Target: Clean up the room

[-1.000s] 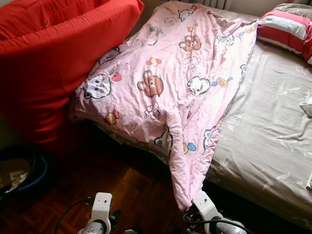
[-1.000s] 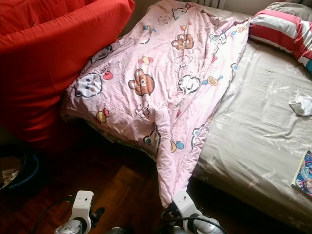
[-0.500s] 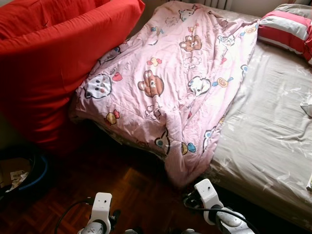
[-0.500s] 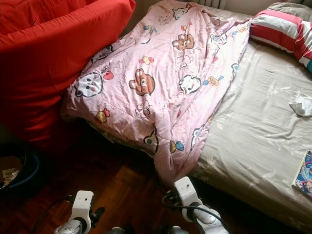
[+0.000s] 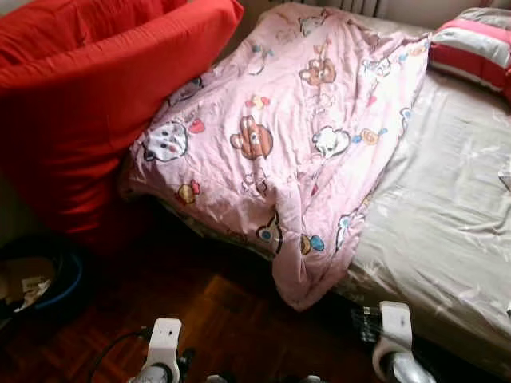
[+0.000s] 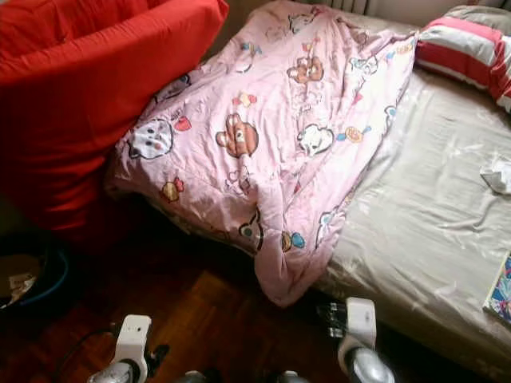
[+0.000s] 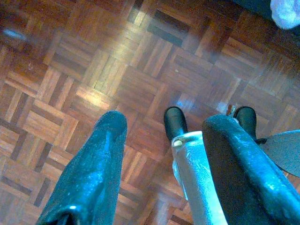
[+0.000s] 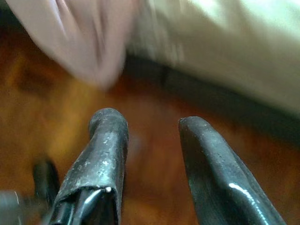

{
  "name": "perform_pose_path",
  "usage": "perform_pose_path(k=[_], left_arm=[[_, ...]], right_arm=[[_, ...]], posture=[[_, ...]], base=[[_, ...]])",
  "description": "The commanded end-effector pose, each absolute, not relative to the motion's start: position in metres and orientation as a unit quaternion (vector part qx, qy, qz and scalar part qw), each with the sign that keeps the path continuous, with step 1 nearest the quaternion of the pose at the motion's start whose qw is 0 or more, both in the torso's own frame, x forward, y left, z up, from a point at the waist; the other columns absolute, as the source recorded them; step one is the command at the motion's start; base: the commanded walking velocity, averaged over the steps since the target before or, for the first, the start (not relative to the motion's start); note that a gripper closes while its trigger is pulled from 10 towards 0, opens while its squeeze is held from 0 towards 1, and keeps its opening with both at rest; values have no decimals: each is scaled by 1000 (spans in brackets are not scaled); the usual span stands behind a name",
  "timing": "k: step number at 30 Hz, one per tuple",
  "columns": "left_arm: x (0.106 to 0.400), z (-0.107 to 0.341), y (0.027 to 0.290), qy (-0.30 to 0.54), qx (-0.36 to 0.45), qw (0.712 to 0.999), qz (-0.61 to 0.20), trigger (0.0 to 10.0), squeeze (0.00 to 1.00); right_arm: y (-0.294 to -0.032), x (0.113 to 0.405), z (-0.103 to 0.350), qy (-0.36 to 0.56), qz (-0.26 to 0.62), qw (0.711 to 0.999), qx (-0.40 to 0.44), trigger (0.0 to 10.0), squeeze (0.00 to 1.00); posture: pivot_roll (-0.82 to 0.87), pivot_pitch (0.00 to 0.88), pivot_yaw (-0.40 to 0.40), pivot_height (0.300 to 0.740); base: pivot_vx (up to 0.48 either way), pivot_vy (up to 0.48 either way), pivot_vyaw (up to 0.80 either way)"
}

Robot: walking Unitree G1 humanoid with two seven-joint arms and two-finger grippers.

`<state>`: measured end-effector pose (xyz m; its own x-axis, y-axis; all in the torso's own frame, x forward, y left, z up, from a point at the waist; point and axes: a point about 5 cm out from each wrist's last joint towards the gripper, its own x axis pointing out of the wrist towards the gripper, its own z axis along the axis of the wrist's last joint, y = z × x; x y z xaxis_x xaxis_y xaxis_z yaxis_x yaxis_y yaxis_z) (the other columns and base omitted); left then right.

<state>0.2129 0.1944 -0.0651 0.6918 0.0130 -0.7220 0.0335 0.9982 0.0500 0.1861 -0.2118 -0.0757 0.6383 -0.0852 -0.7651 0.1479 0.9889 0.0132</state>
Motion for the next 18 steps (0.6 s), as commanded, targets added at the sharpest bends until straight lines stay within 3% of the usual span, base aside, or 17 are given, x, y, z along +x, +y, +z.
perform_pose_path(k=[1, 6, 18], left_arm=[[196, -75, 200, 428, 28, 903, 5, 10000, 0], [188, -79, 202, 448, 21, 894, 14, 10000, 0], [187, -80, 205, 455, 2, 890, 35, 10000, 0]], right_arm=[[-210, 171, -84, 450, -70, 890, 34, 10000, 0], [-209, 145, -96, 474, -119, 870, 66, 10000, 0], [-203, 156, -92, 443, -112, 886, 83, 10000, 0]], posture=[[-82, 183, 40, 740], [-83, 184, 40, 740], [-87, 182, 41, 740]], base=[[0, 0, 0], [0, 0, 0], [0, 0, 0]])
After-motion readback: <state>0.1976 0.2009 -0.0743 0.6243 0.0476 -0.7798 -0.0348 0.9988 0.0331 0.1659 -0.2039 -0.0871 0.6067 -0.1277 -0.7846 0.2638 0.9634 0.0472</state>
